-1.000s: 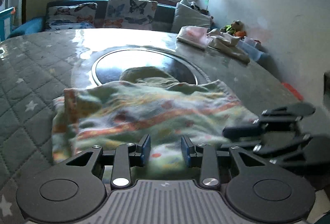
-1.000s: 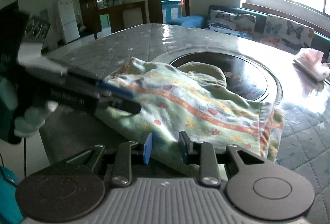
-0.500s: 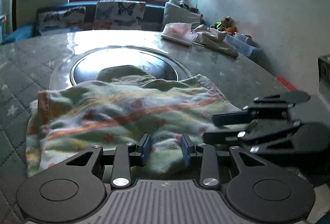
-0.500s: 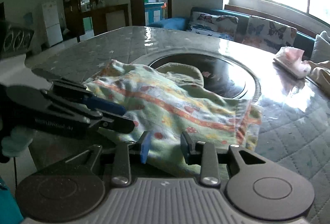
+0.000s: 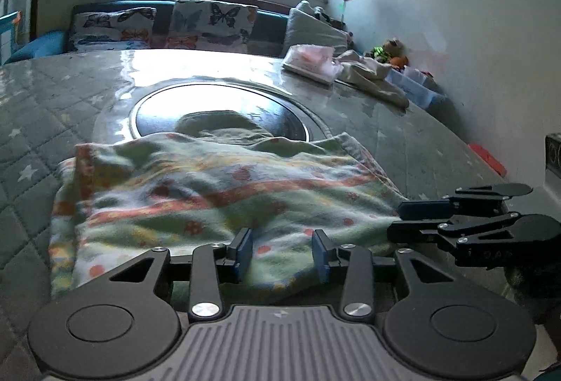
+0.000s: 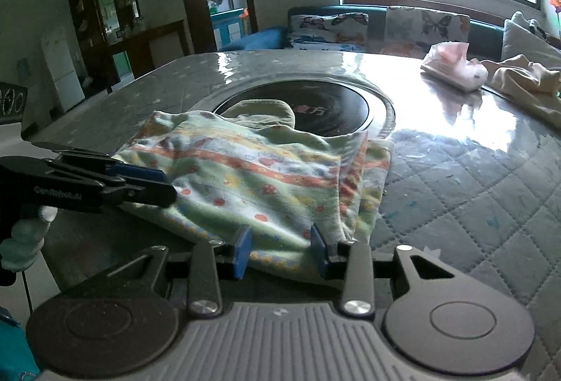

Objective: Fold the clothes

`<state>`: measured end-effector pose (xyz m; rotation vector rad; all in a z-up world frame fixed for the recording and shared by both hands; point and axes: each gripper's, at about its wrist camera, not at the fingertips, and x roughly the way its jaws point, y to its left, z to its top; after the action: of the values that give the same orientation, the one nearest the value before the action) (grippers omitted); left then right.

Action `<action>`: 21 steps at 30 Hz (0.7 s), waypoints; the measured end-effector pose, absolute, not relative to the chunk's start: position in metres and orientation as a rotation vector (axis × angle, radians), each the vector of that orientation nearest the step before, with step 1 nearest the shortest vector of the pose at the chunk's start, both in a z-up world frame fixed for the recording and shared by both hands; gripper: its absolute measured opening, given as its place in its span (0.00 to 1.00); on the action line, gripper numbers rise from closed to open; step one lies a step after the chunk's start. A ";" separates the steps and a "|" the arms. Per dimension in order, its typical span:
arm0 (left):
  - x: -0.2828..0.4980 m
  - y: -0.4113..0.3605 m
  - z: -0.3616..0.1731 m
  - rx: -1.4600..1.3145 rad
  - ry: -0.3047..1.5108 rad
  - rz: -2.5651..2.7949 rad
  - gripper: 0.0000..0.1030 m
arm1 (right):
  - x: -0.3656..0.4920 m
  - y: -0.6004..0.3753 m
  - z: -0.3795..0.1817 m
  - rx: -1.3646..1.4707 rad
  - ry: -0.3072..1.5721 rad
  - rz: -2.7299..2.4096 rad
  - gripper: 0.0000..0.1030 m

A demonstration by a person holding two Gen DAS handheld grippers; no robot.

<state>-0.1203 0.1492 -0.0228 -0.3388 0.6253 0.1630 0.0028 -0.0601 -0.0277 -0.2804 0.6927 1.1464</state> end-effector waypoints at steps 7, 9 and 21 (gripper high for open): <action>-0.154 0.170 -0.022 -0.401 0.594 0.236 0.42 | 0.000 -0.060 -0.029 -0.270 0.691 1.159 0.50; -0.165 0.178 -0.024 -0.419 0.597 0.273 0.42 | 0.000 -0.060 -0.029 -0.267 0.690 1.162 0.50; -0.195 0.203 -0.019 -0.475 0.587 0.318 0.44 | -0.002 -0.058 -0.028 -0.278 0.692 1.182 0.54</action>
<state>-0.1947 0.2031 -0.0186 -0.4749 0.5873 0.3182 -0.0019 -0.0582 -0.0284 -0.2783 0.6923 1.1824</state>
